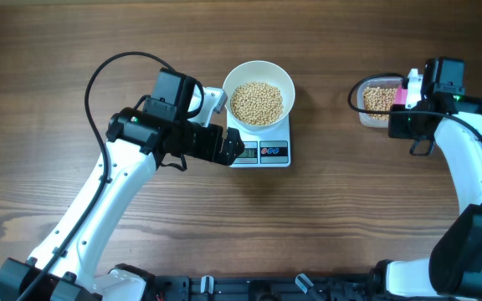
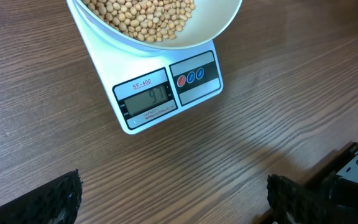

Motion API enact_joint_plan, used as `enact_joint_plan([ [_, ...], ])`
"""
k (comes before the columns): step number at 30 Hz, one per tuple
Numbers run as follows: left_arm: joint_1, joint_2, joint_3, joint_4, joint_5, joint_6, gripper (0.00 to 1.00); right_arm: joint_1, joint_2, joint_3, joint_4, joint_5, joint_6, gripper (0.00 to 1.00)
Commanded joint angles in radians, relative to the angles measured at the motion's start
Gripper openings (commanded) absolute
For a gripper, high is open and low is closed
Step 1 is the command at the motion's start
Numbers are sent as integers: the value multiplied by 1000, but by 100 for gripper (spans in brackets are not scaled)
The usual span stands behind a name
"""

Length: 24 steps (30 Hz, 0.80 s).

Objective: Scoop item into bowl and weigh 150g on scale
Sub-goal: 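Move the empty scoop back into the soybean tub, then scoop a third load of soybeans and lift the scoop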

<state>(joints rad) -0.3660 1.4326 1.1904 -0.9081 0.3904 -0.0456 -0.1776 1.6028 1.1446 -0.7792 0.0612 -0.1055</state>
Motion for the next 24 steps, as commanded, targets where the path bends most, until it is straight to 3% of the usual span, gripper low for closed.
enact_joint_plan([
  [1,0,5,5,2,10,15,100,5,17,-11,0,13,27,4],
  [24,0,5,5,2,9,15,100,5,17,-38,-13,-177,30,4],
])
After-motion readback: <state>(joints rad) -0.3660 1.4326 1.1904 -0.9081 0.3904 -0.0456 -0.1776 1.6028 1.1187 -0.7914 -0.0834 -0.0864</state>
